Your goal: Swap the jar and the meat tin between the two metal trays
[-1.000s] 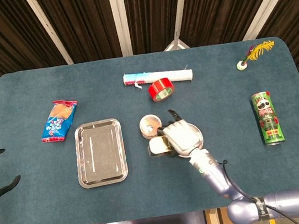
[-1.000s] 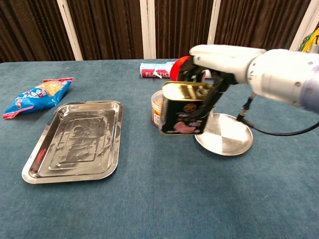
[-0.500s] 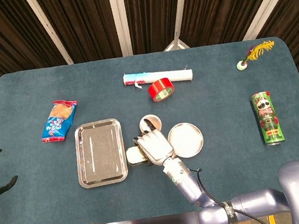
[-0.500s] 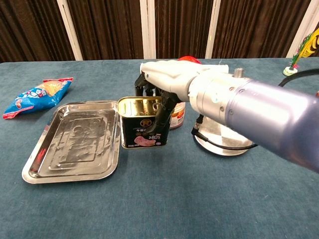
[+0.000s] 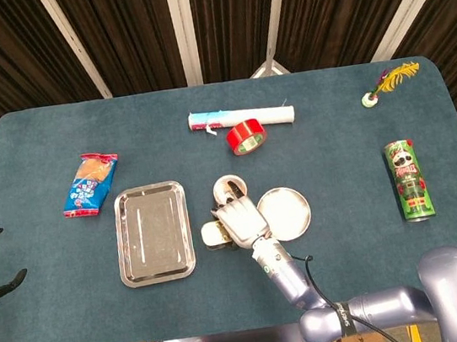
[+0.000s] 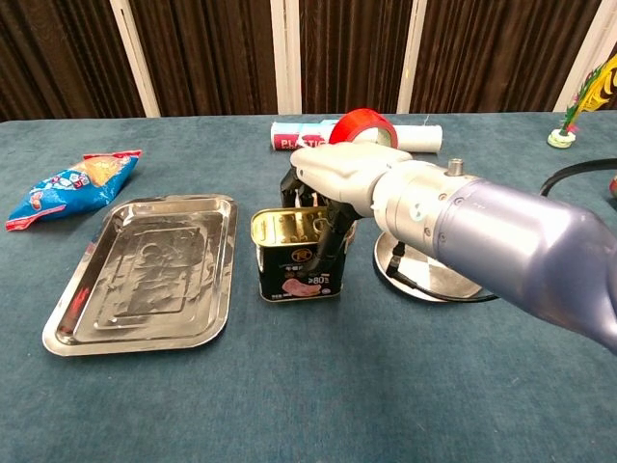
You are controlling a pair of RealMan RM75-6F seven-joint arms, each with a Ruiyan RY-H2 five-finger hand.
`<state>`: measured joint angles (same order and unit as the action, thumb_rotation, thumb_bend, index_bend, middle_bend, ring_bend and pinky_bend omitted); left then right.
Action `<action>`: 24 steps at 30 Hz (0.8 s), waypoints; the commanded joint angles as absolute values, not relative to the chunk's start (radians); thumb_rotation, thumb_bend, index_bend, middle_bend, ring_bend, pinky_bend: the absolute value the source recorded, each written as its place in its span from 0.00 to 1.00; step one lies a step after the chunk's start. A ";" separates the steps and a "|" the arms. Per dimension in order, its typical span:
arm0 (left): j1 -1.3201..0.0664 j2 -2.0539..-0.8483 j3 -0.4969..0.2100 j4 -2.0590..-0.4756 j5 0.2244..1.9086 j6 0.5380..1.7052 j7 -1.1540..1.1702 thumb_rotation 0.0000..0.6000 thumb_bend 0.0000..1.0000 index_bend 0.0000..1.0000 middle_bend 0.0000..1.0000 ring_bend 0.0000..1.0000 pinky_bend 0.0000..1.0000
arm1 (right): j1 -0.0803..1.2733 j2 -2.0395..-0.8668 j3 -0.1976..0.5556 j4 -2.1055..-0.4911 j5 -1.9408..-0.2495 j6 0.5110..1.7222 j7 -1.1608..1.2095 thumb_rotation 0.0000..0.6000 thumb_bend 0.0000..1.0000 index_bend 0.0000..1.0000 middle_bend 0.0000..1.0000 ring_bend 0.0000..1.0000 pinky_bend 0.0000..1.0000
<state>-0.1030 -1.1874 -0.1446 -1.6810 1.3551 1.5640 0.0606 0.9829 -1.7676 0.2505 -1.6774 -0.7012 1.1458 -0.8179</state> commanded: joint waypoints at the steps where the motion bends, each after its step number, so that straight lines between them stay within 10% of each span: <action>1: -0.101 -1.187 -0.144 -1.683 1.358 1.565 0.061 1.00 0.13 0.28 0.00 0.00 0.13 | 0.983 -1.752 0.244 -1.695 -0.689 1.122 -0.812 1.00 0.21 0.40 0.47 0.31 0.00; 12: -0.099 -1.184 -0.152 -1.683 1.346 1.558 0.060 1.00 0.13 0.28 0.00 0.00 0.13 | 0.999 -1.717 0.235 -1.747 -0.624 1.096 -0.829 1.00 0.07 0.03 0.22 0.15 0.00; 24: -0.096 -1.181 -0.155 -1.682 1.353 1.560 0.045 1.00 0.15 0.28 0.00 0.00 0.13 | 0.976 -1.507 0.278 -2.022 -0.579 1.187 -0.853 1.00 0.07 0.01 0.18 0.11 0.00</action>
<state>-0.0960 -1.1810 -0.1546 -1.6828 1.3531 1.5599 0.0454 0.9870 -1.5854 0.2522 -1.9335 -0.6040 1.1467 -0.8425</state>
